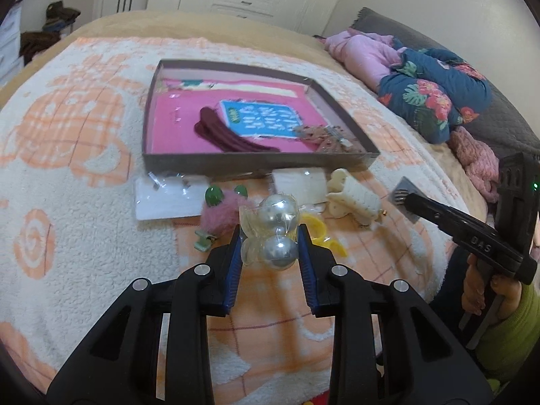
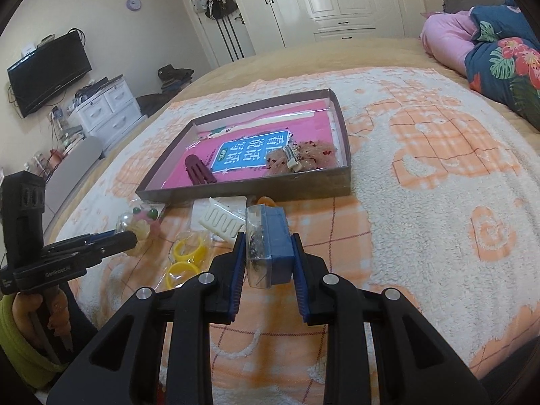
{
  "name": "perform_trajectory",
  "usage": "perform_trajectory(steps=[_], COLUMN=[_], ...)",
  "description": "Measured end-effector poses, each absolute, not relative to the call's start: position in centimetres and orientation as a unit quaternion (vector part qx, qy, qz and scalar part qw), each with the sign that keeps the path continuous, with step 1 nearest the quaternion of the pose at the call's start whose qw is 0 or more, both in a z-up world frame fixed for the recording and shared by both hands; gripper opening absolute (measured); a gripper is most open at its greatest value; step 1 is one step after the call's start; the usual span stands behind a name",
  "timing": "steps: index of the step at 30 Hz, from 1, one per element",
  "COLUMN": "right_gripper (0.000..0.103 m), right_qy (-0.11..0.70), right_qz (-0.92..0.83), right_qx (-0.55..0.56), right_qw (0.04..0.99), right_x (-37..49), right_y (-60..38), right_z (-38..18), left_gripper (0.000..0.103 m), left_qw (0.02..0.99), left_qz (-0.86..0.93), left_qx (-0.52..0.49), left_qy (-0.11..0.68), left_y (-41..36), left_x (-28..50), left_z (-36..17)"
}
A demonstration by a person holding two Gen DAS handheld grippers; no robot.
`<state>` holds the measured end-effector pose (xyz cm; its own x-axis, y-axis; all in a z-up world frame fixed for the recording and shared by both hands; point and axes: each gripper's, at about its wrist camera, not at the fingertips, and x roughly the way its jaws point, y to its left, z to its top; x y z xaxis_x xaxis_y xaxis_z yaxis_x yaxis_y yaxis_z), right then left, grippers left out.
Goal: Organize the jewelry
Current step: 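Carry the pearl clip and blue box into the tray and open both tools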
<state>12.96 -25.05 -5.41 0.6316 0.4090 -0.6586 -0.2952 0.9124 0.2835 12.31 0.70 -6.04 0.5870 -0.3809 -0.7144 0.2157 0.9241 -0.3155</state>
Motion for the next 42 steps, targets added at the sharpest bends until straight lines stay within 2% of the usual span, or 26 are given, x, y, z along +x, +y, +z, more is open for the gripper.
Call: perform_trajectory(steps=[18,24,33,42], right_gripper=[0.025,0.025,0.025,0.025], right_qy=[0.384,0.380,0.376,0.364], right_qz=[0.194,0.196,0.195,0.191], right_qx=[0.082,0.084,0.090,0.080], right_qw=[0.899,0.900,0.901,0.908], right_x=[13.0,12.9,13.1,14.1], right_y=[-25.2,-25.1,-25.5,-25.5], right_z=[-5.5,-5.3,-5.1,-4.3], left_gripper=[0.025,0.019,0.018,0.018], left_qw=[0.858,0.870,0.884,0.903], left_qz=[-0.183,-0.185,-0.196,-0.178], left_qx=[-0.080,-0.069,-0.044,-0.060], left_qy=[0.473,0.452,0.421,0.386], left_y=[-1.2,-1.8,-3.6,-1.9], left_x=[11.4,11.2,11.5,14.4], left_z=[-8.6,-7.5,-5.6,-3.1])
